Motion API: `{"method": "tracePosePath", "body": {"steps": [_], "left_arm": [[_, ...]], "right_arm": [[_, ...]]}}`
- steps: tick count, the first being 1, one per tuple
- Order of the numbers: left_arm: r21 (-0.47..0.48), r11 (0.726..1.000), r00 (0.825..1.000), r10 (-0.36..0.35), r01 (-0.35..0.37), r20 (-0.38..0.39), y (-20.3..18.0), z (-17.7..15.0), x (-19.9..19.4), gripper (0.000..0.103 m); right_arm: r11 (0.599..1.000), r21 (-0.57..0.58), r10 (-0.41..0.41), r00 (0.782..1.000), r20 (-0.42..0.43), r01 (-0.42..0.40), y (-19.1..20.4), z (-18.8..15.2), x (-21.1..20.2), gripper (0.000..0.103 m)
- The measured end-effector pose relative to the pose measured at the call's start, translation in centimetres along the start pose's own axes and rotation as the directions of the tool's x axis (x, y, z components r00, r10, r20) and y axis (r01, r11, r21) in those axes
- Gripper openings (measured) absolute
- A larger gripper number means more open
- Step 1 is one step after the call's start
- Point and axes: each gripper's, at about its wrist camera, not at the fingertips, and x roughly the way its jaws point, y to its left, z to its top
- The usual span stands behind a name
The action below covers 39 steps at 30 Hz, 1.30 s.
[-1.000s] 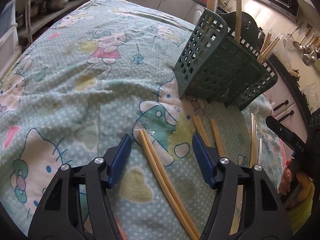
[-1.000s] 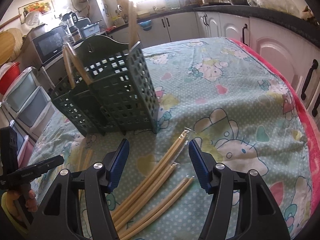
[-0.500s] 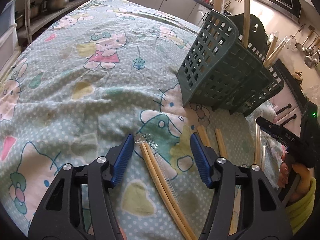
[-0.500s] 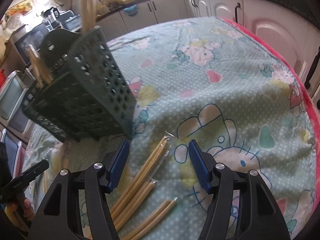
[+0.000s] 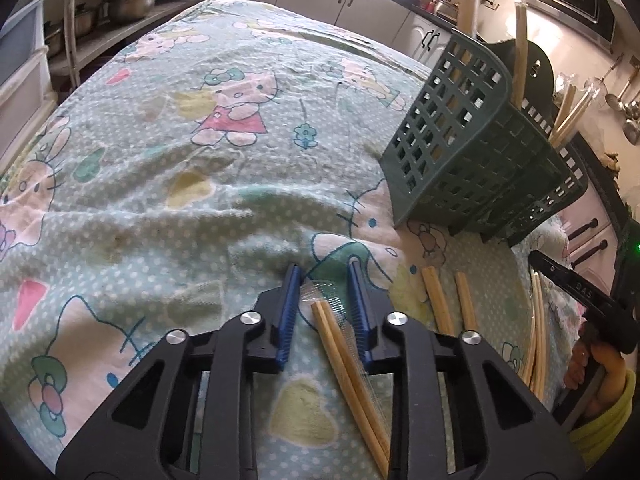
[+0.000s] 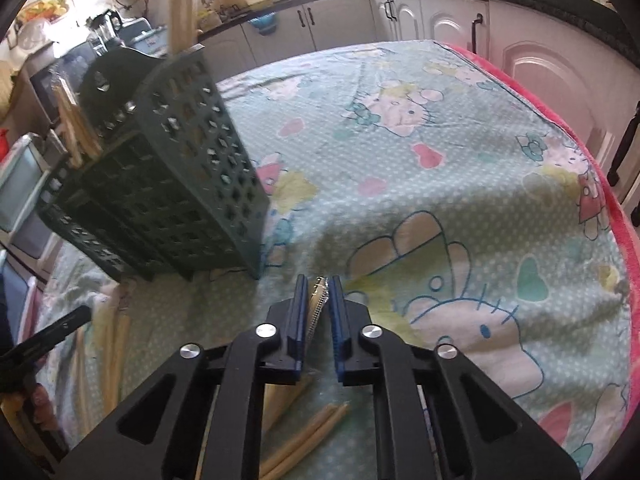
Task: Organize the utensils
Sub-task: 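Close the left tool on a chopstick while the right tool closes on another, then lift both held chopsticks and carry them over the green caddy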
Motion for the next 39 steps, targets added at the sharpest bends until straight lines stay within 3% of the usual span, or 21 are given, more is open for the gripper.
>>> {"method": "tracePosePath", "body": {"steps": [7, 13, 22, 39], "left_arm": [[-0.031, 0.999, 1.000, -0.015, 0.014, -0.010, 0.7, 0.1, -0.3, 0.006], [-0.054, 0.997, 0.998, -0.063, 0.063, -0.009, 0.6, 0.0, -1.2, 0.004], [-0.020, 0.993, 0.992, -0.112, 0.113, 0.062, -0.9, 0.6, -4.4, 0.002], [0.161, 0.966, 0.945, -0.234, 0.201, 0.229, -7.4, 4.5, -11.8, 0.001]], "right_arm": [[0.993, 0.001, 0.119, 0.992, 0.044, -0.119, 1.2, 0.0, -2.9, 0.007], [0.978, -0.061, 0.203, 0.974, 0.102, -0.198, 3.3, 0.1, -6.0, 0.006], [0.958, -0.127, 0.277, 0.948, 0.160, -0.258, 5.9, 0.7, -9.1, 0.006], [0.928, -0.219, 0.358, 0.888, 0.290, -0.303, 8.9, 3.4, -14.5, 0.006]]}}
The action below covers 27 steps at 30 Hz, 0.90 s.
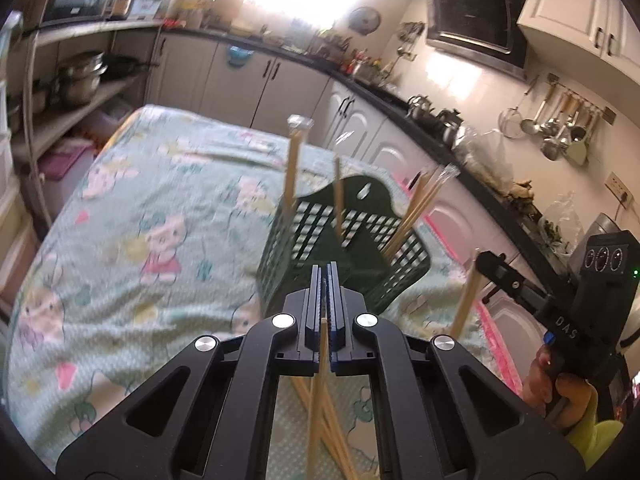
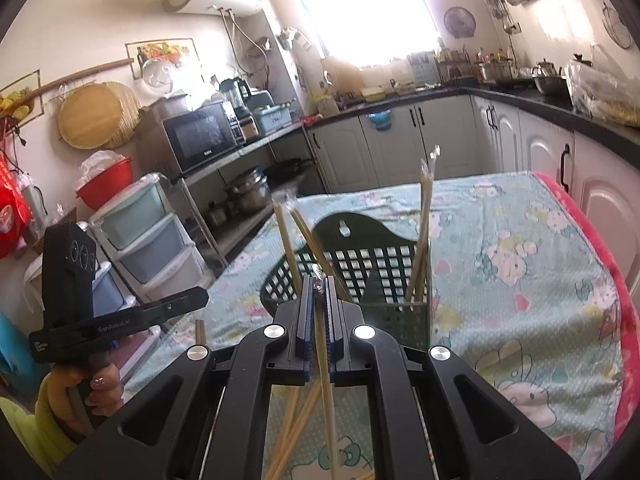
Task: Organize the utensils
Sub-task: 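Lift both held chopsticks and carry them over the green caddy, then lower both held chopsticks down into the caddy slots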
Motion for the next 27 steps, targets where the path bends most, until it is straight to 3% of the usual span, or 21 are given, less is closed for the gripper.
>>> {"method": "tracePosePath", "body": {"steps": [27], "left_arm": [[0.173, 0.982, 0.982, -0.106, 0.079, 0.156, -7.1, 7.2, -3.4, 0.000]], "right_arm": [[1.000, -0.021, 0.015, 0.991, 0.136, -0.012, 1.7, 3.8, -1.7, 0.006]]}}
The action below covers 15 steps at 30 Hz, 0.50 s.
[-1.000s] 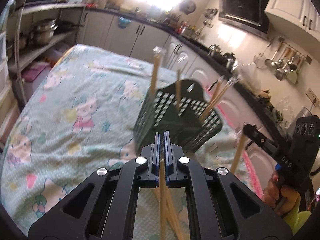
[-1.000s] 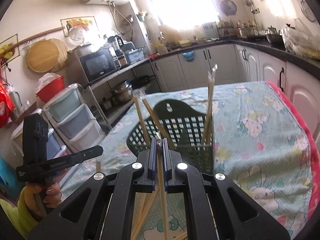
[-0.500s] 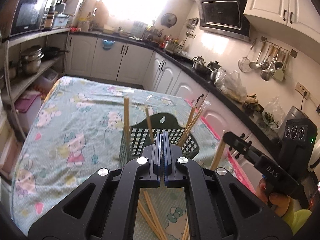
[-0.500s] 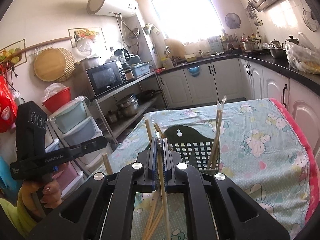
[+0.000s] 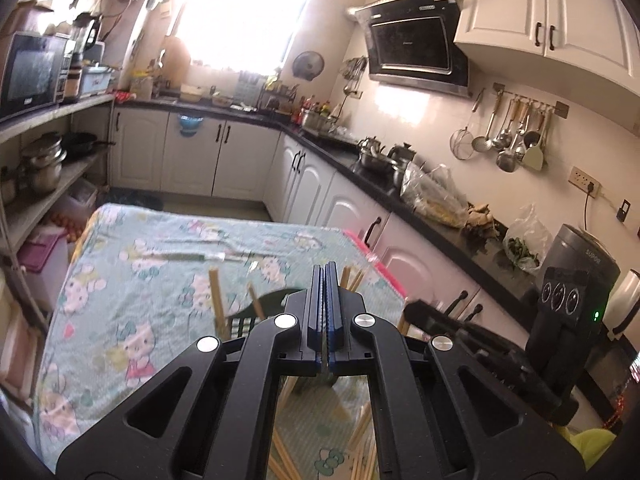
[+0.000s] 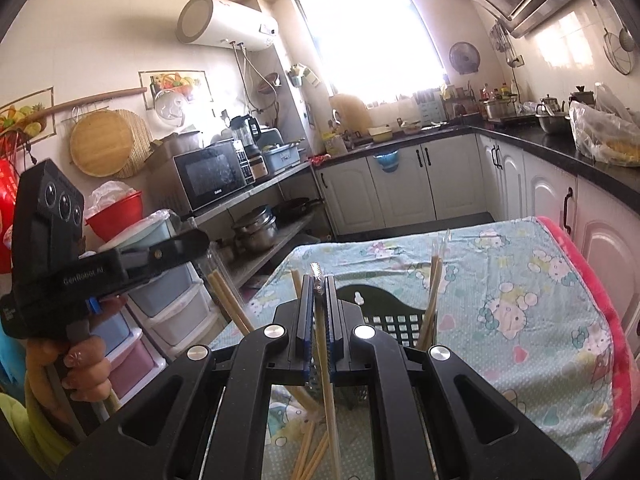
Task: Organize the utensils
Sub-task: 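Lower both held chopsticks down into the caddy slots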
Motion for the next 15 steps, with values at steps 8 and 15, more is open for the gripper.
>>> {"method": "tracePosePath", "body": {"steps": [8, 15], "left_arm": [[0.026, 1.000, 0.999, -0.008, 0.007, 0.045, -1.0, 2.2, 0.0, 0.000], [0.050, 0.999, 0.996, -0.006, 0.002, 0.084, -1.7, 4.1, 0.1, 0.000]], "right_arm": [[1.000, -0.008, 0.005, 0.999, 0.051, -0.005, 0.1, 1.9, -0.2, 0.006], [1.000, -0.008, 0.005, 0.996, 0.093, -0.004, -0.1, 3.5, 0.1, 0.006]]}}
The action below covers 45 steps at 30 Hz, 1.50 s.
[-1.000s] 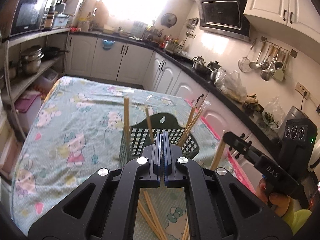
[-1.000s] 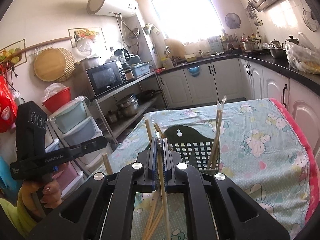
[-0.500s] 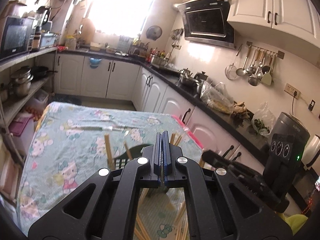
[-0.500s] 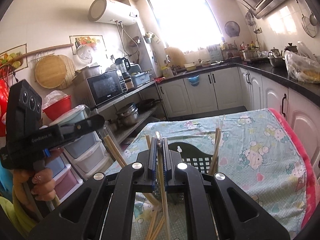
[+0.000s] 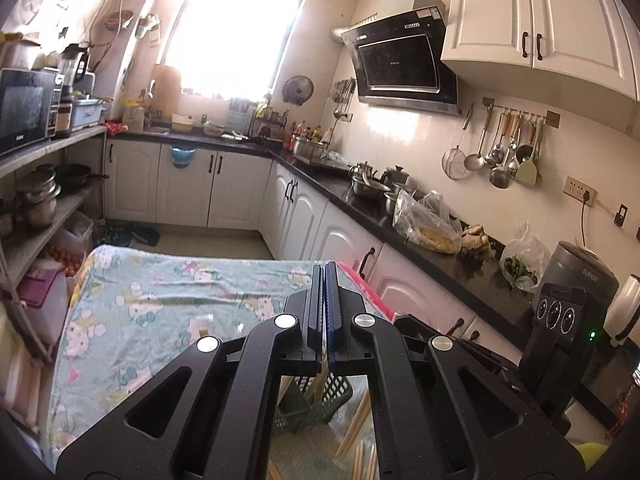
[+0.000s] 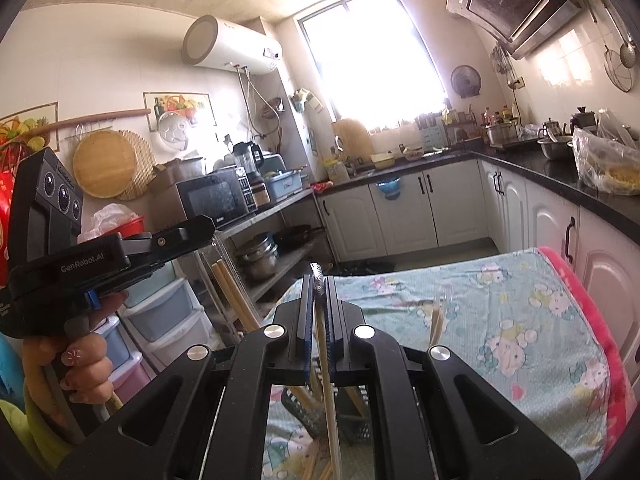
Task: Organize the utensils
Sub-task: 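Lower both held chopsticks down into the caddy slots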
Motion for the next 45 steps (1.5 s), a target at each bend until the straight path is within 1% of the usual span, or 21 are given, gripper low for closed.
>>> {"method": "tracePosePath", "body": {"steps": [6, 11, 17, 22, 29, 35, 45], "left_arm": [[0.020, 1.000, 0.999, 0.023, -0.023, 0.031, -0.2, 1.0, 0.4, 0.000], [0.021, 0.998, 0.998, 0.050, -0.051, 0.038, 0.2, 1.2, 1.1, 0.000], [0.005, 0.997, 0.996, 0.080, -0.080, 0.030, 1.4, 0.7, 2.1, 0.000], [-0.018, 0.996, 0.996, 0.088, -0.087, 0.010, 2.4, -0.1, 2.7, 0.000], [-0.043, 0.995, 0.995, 0.094, -0.095, -0.025, 3.6, -1.6, 3.7, 0.000], [-0.067, 0.993, 0.995, 0.089, -0.092, -0.046, 4.5, -3.0, 4.3, 0.000], [-0.102, 0.991, 0.994, 0.084, -0.092, -0.076, 5.5, -5.5, 4.9, 0.000]], "right_arm": [[1.000, 0.003, 0.003, 0.999, 0.033, -0.003, -0.1, 1.4, 0.5, 0.006], [1.000, 0.019, 0.002, 0.997, 0.071, -0.003, -0.4, 2.6, 0.9, 0.006], [1.000, 0.018, 0.006, 0.992, 0.122, -0.008, -0.5, 3.8, 1.6, 0.006], [1.000, 0.016, -0.003, 0.990, 0.142, 0.000, -0.7, 4.0, 2.6, 0.006], [0.999, 0.008, -0.047, 0.984, 0.172, 0.046, -1.4, 3.0, 4.1, 0.006], [0.998, 0.000, -0.061, 0.981, 0.182, 0.062, -2.1, 1.6, 5.5, 0.006], [0.989, -0.098, -0.093, 0.981, 0.173, 0.111, -1.7, -2.0, 8.0, 0.006]]}}
